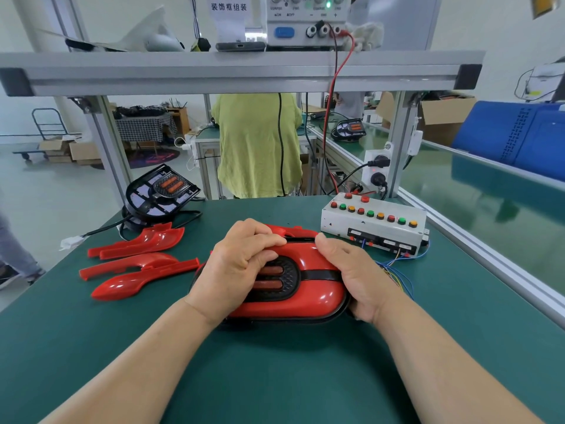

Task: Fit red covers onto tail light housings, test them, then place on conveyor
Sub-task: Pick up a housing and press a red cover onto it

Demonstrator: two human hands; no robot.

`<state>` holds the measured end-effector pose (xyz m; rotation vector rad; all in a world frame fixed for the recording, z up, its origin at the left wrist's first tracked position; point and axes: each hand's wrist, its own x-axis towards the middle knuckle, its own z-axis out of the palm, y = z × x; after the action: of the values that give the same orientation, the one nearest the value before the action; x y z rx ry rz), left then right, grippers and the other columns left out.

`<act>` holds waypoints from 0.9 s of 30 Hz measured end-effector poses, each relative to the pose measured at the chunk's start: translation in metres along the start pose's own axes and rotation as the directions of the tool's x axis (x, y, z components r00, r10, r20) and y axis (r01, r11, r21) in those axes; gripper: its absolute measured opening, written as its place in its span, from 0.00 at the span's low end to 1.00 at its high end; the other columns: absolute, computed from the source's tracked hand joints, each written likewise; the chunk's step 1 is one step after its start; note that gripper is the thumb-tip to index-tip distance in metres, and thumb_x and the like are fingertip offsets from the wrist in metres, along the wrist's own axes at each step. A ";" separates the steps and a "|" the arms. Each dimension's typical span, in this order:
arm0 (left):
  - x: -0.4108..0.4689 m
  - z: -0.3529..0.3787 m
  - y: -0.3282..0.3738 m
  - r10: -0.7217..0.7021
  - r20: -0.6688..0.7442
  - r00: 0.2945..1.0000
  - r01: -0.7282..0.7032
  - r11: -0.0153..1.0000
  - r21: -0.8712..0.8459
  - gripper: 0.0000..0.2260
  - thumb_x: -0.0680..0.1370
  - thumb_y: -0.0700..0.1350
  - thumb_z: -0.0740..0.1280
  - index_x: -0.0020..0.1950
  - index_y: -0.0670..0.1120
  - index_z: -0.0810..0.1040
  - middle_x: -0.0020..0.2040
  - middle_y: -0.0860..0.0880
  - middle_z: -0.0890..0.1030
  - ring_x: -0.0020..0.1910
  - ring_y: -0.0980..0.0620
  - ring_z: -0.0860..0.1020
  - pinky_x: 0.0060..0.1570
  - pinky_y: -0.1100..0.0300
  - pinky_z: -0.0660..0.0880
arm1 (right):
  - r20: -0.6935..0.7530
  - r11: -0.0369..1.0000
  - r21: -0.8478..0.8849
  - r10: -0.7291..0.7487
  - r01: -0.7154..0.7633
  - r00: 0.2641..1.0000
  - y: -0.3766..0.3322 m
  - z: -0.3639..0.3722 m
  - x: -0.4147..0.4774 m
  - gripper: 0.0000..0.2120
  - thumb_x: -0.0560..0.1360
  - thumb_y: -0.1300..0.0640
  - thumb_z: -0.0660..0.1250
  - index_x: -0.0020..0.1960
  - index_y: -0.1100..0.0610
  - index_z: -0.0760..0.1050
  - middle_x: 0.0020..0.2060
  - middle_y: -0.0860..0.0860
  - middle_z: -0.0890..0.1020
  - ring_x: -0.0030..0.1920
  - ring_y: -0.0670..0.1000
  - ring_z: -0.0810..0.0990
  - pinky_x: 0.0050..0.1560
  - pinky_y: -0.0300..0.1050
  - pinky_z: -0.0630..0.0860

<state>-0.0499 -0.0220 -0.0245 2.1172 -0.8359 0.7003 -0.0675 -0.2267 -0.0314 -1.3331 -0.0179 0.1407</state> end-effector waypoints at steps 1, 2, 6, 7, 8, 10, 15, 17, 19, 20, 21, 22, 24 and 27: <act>0.000 0.000 0.000 0.004 0.006 1.000 -0.004 1.000 -0.001 0.13 0.76 0.31 0.69 0.56 0.45 0.84 0.50 0.54 0.77 0.53 0.52 0.76 0.58 0.66 0.70 | -0.004 1.000 -0.006 -0.011 0.011 1.000 0.000 0.000 -0.001 0.28 0.66 0.44 0.73 0.60 0.59 0.80 0.54 0.63 0.84 0.49 0.61 0.84 0.54 0.61 0.81; 0.001 -0.001 -0.001 0.005 0.014 1.000 -0.005 1.000 -0.005 0.13 0.76 0.31 0.69 0.56 0.45 0.84 0.50 0.54 0.77 0.53 0.52 0.76 0.58 0.65 0.70 | -0.005 1.000 -0.010 -0.019 0.019 1.000 -0.001 0.000 -0.002 0.27 0.65 0.46 0.75 0.60 0.59 0.80 0.53 0.63 0.85 0.47 0.61 0.84 0.53 0.61 0.81; 0.001 0.000 -0.002 -0.010 0.030 0.999 0.011 1.000 -0.028 0.13 0.76 0.32 0.69 0.56 0.45 0.84 0.50 0.53 0.77 0.54 0.51 0.76 0.58 0.63 0.71 | -0.002 0.998 -0.040 -0.041 0.041 0.999 -0.001 0.000 -0.003 0.25 0.62 0.52 0.77 0.57 0.58 0.81 0.50 0.61 0.86 0.46 0.60 0.84 0.51 0.59 0.82; 0.001 0.000 -0.002 -0.019 0.024 1.000 0.020 0.999 -0.040 0.12 0.76 0.32 0.70 0.56 0.45 0.84 0.50 0.53 0.78 0.54 0.51 0.76 0.58 0.63 0.71 | -0.003 0.998 -0.044 -0.044 0.043 0.999 -0.001 0.000 -0.003 0.23 0.62 0.53 0.77 0.56 0.57 0.82 0.49 0.61 0.86 0.45 0.59 0.85 0.50 0.58 0.82; 0.000 0.001 -0.002 -0.032 0.015 0.999 0.033 0.998 -0.054 0.12 0.76 0.32 0.70 0.55 0.46 0.84 0.50 0.54 0.78 0.54 0.51 0.76 0.58 0.64 0.70 | -0.004 0.998 -0.043 -0.044 0.044 0.999 -0.001 0.000 -0.003 0.22 0.62 0.53 0.77 0.55 0.57 0.82 0.48 0.61 0.86 0.44 0.59 0.85 0.49 0.57 0.82; 0.000 0.003 -0.001 -0.072 -0.002 0.997 0.072 0.993 -0.092 0.13 0.76 0.33 0.70 0.55 0.48 0.85 0.50 0.57 0.78 0.55 0.52 0.76 0.57 0.67 0.69 | -0.009 0.998 -0.042 -0.042 0.042 0.999 -0.001 -0.001 -0.003 0.18 0.64 0.55 0.77 0.54 0.57 0.83 0.48 0.61 0.86 0.43 0.59 0.85 0.47 0.56 0.82; 0.000 0.003 0.001 -0.141 0.000 0.990 0.137 0.961 -0.241 0.15 0.77 0.32 0.69 0.53 0.52 0.84 0.50 0.53 0.78 0.53 0.56 0.78 0.50 0.72 0.73 | -0.044 0.994 -0.097 -0.051 0.047 0.998 -0.001 0.001 -0.002 0.11 0.71 0.55 0.75 0.52 0.56 0.83 0.47 0.61 0.86 0.42 0.58 0.85 0.47 0.56 0.82; 0.000 0.002 0.001 -0.149 0.016 0.989 0.147 0.952 -0.267 0.15 0.77 0.33 0.69 0.52 0.53 0.84 0.50 0.53 0.77 0.53 0.55 0.79 0.50 0.69 0.75 | -0.040 0.995 -0.089 -0.049 0.046 0.998 -0.001 0.001 -0.001 0.17 0.67 0.47 0.75 0.51 0.55 0.84 0.48 0.60 0.86 0.43 0.57 0.85 0.48 0.55 0.82; 0.001 0.000 0.000 -0.178 0.046 0.983 0.183 0.934 -0.306 0.14 0.78 0.34 0.69 0.53 0.52 0.85 0.50 0.54 0.77 0.52 0.53 0.80 0.49 0.65 0.78 | -0.030 0.998 -0.060 0.000 -0.002 1.000 -0.002 0.001 0.000 0.27 0.67 0.35 0.68 0.54 0.54 0.84 0.50 0.58 0.86 0.49 0.58 0.86 0.53 0.56 0.82; 0.001 0.000 0.000 -0.170 0.037 0.985 0.173 0.942 -0.288 0.13 0.77 0.34 0.69 0.53 0.51 0.85 0.50 0.55 0.78 0.52 0.53 0.79 0.50 0.66 0.76 | -0.041 0.998 -0.046 0.031 -0.033 0.999 -0.002 0.000 0.001 0.31 0.67 0.31 0.63 0.56 0.53 0.83 0.51 0.57 0.86 0.51 0.58 0.86 0.55 0.57 0.81; 0.001 0.000 0.000 -0.148 0.020 0.989 0.148 0.960 -0.239 0.13 0.77 0.34 0.69 0.53 0.51 0.84 0.50 0.55 0.78 0.53 0.53 0.79 0.52 0.67 0.74 | -0.058 0.998 -0.033 0.053 -0.055 0.997 -0.003 -0.002 0.003 0.33 0.69 0.29 0.59 0.57 0.53 0.83 0.51 0.56 0.86 0.52 0.58 0.86 0.56 0.56 0.81; 0.001 0.000 0.000 -0.126 0.006 0.992 0.125 0.973 -0.192 0.13 0.77 0.34 0.69 0.54 0.51 0.84 0.49 0.55 0.78 0.53 0.52 0.78 0.53 0.69 0.72 | -0.076 0.998 -0.021 0.064 -0.066 0.995 -0.003 -0.003 0.004 0.33 0.71 0.28 0.56 0.57 0.52 0.83 0.51 0.56 0.86 0.51 0.57 0.86 0.55 0.56 0.81; 0.001 0.000 0.002 -0.098 -0.011 0.995 0.095 0.985 -0.145 0.13 0.77 0.34 0.70 0.54 0.50 0.84 0.49 0.55 0.78 0.54 0.52 0.78 0.54 0.69 0.70 | -0.100 0.997 -0.009 0.071 -0.072 0.992 -0.002 -0.004 0.005 0.31 0.75 0.29 0.54 0.53 0.50 0.85 0.50 0.55 0.87 0.50 0.57 0.86 0.55 0.56 0.81; 0.000 0.000 0.004 -0.019 -0.056 0.998 0.015 0.998 -0.056 0.12 0.77 0.34 0.70 0.56 0.47 0.84 0.49 0.54 0.77 0.53 0.52 0.77 0.56 0.68 0.70 | -0.127 0.997 -0.005 0.073 -0.074 0.989 -0.002 -0.005 0.006 0.29 0.75 0.29 0.55 0.48 0.48 0.86 0.49 0.55 0.87 0.49 0.57 0.86 0.55 0.58 0.81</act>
<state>-0.0533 -0.0245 -0.0230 2.0430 -0.7968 0.7165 -0.0610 -0.2317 -0.0313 -1.3504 0.1385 0.1182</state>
